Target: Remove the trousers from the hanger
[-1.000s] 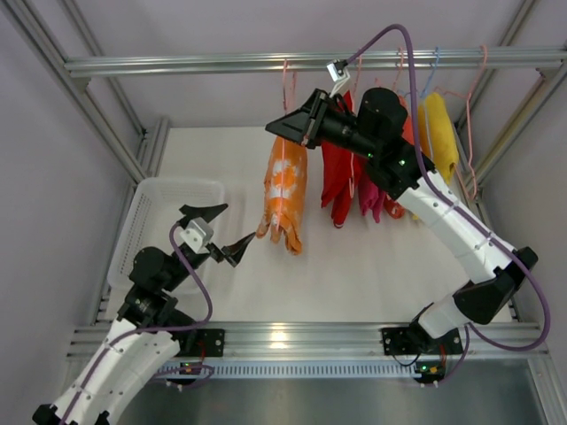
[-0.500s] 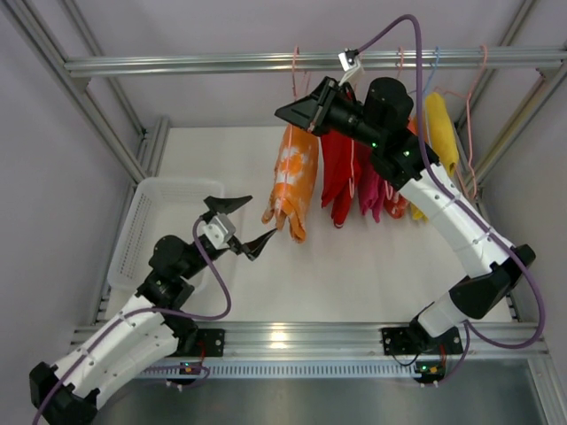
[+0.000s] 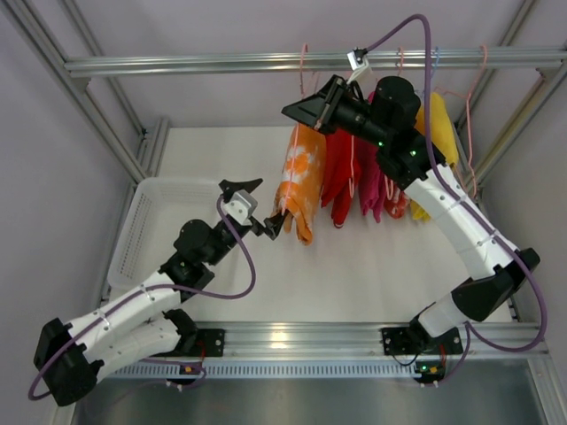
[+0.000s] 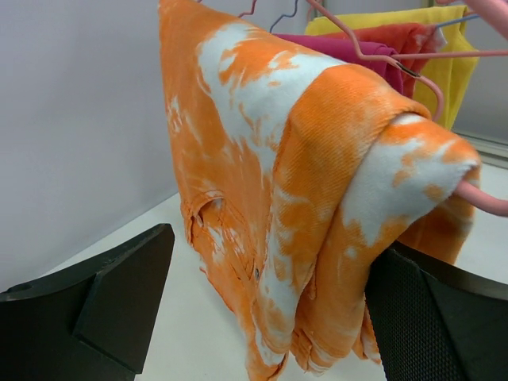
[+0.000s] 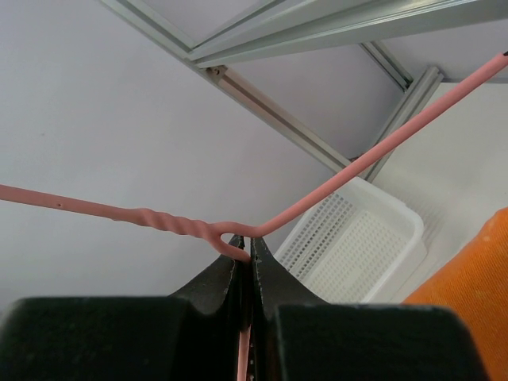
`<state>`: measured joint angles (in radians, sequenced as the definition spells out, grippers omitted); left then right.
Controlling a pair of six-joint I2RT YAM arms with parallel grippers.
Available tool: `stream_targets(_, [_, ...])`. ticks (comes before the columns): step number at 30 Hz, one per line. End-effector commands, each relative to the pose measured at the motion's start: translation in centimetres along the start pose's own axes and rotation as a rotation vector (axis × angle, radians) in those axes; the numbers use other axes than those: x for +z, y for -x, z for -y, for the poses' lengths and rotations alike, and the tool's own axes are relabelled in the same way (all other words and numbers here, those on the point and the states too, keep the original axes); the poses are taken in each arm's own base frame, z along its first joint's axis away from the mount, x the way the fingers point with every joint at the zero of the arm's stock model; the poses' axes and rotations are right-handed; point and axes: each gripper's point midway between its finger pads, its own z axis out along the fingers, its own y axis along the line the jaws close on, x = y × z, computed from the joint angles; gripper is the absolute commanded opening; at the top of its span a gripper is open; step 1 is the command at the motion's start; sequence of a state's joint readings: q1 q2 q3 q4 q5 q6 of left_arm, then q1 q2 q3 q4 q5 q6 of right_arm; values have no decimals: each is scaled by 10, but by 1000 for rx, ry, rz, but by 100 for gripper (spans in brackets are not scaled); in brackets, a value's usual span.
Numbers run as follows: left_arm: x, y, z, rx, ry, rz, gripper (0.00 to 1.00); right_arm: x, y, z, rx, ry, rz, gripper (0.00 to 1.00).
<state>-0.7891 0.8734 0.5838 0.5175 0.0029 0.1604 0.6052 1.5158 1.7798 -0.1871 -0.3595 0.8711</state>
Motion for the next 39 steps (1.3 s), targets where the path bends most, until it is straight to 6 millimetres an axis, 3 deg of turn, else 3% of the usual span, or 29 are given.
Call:
stream_targets(1, [10, 48, -18, -40, 92, 159, 99, -35, 43, -67, -58, 174, 138, 0])
stream_targets(8, [9, 48, -22, -26, 118, 181, 86, -37, 45, -67, -50, 176, 138, 0])
stream_targets(14, [4, 61, -6, -34, 29, 269, 91, -36, 44, -65, -47, 176, 133, 0])
stream_targets(19, [11, 60, -4, -17, 15, 267, 90, -36, 43, -66, -38, 180, 127, 0])
stream_targets(24, [21, 59, -13, 5, 66, 257, 79, -37, 38, -66, -25, 188, 108, 0])
stream_targets(30, [27, 71, -18, 25, 84, 286, 60, -41, 28, -61, -12, 186, 82, 0])
stream_targets(31, [27, 74, -18, 28, 85, 295, 51, -44, 27, -62, -12, 188, 82, 0])
stream_targets(34, [28, 86, -17, 34, 72, 324, 36, -47, 18, -58, -13, 191, 61, 0])
stream_targets(35, [28, 89, -17, 34, 72, 332, 23, -45, 11, -49, -18, 182, 44, 0])
stream_targets(38, [26, 103, -20, 30, 75, 355, 0, -48, 0, -39, -35, 173, 21, 0])
stream_targets(39, [25, 105, -20, 27, 76, 356, 0, -50, -1, -38, -38, 175, 13, 0])
